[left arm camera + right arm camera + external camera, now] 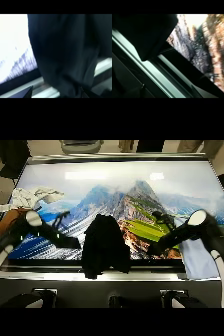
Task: Fold the shirts.
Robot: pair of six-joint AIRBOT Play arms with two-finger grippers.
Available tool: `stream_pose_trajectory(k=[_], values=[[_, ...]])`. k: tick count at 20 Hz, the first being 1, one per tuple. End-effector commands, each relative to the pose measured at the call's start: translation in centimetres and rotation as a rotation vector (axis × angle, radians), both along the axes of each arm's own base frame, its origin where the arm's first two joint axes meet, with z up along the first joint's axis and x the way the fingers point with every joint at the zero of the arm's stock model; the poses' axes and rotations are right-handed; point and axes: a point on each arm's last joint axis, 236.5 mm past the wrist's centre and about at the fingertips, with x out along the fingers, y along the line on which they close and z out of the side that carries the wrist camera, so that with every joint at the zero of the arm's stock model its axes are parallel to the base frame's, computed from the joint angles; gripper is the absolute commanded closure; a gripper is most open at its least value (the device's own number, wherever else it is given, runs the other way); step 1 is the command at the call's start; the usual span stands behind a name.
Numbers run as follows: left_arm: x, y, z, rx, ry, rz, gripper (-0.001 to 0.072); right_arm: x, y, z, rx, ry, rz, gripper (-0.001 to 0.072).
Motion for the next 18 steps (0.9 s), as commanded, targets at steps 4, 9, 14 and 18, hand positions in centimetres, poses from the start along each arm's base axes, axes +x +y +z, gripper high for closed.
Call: stream_pose_trajectory(k=[4, 9, 14, 18], values=[[-7.6, -3.4, -5.5, -0.100, 0.089, 0.023, -0.0003, -4.0, 1.8, -6.2, 0.067, 0.135, -0.090, 0.0008], [-8.6, -6.4, -6.2, -0.121, 0.070, -0.028, 0.0056, -4.4, 4.2, -7.3, 0.145, 0.121, -0.123, 0.0005], [-8.6, -6.8, -6.5, -0.108, 0.085, 0.001, 0.0678, -5.0, 8.1, -8.3, 0.129, 0.059, -0.061, -0.0001], [-8.6, -6.8, -6.4, -0.110, 0.081, -0.003, 0.0678, -5.5, 10.5, -8.9, 0.160, 0.112, -0.088, 0.0002]])
